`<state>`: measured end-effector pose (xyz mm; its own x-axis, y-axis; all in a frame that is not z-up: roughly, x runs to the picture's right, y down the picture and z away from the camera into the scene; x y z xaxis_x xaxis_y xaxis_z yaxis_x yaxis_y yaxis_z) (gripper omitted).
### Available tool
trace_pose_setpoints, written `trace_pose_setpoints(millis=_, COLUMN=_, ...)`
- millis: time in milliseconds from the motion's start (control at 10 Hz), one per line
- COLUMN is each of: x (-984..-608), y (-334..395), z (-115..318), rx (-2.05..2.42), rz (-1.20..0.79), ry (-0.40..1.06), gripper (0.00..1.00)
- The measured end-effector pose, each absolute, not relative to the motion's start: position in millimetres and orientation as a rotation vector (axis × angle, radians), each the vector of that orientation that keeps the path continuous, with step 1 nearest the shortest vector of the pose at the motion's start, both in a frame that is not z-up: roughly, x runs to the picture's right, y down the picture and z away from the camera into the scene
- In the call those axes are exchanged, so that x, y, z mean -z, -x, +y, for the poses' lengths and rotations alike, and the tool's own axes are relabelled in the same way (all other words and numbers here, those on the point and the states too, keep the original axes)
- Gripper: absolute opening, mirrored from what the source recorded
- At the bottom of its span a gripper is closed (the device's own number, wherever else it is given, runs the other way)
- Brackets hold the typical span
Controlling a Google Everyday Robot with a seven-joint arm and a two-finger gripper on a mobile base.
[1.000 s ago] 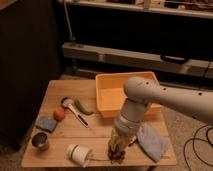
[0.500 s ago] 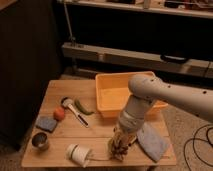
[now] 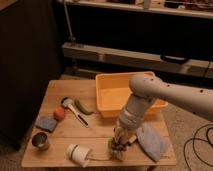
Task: Place grapes in plastic cup
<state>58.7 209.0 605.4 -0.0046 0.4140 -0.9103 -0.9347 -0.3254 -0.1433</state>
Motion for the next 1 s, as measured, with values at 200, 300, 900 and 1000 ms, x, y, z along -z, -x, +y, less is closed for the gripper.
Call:
trace_pose_setpoints(millis=200, x=-612, y=-61, z=209, rx=-1.595, rz=0.648, ry=1.152, gripper=0.00)
trace_pose_setpoints(millis=300, x=-614, y=-62, z=209, rx=-1.600, rz=0.648, ry=1.151, gripper=0.00)
trace_pose_setpoints(millis=900, x=-631, y=-59, z=217, rx=-1.614, rz=0.653, ry=1.174, gripper=0.30)
trace_pose_setpoints(millis=1000, x=-632, y=-59, z=216, rx=-1.618, rz=0.647, ry=1.166, gripper=0.40)
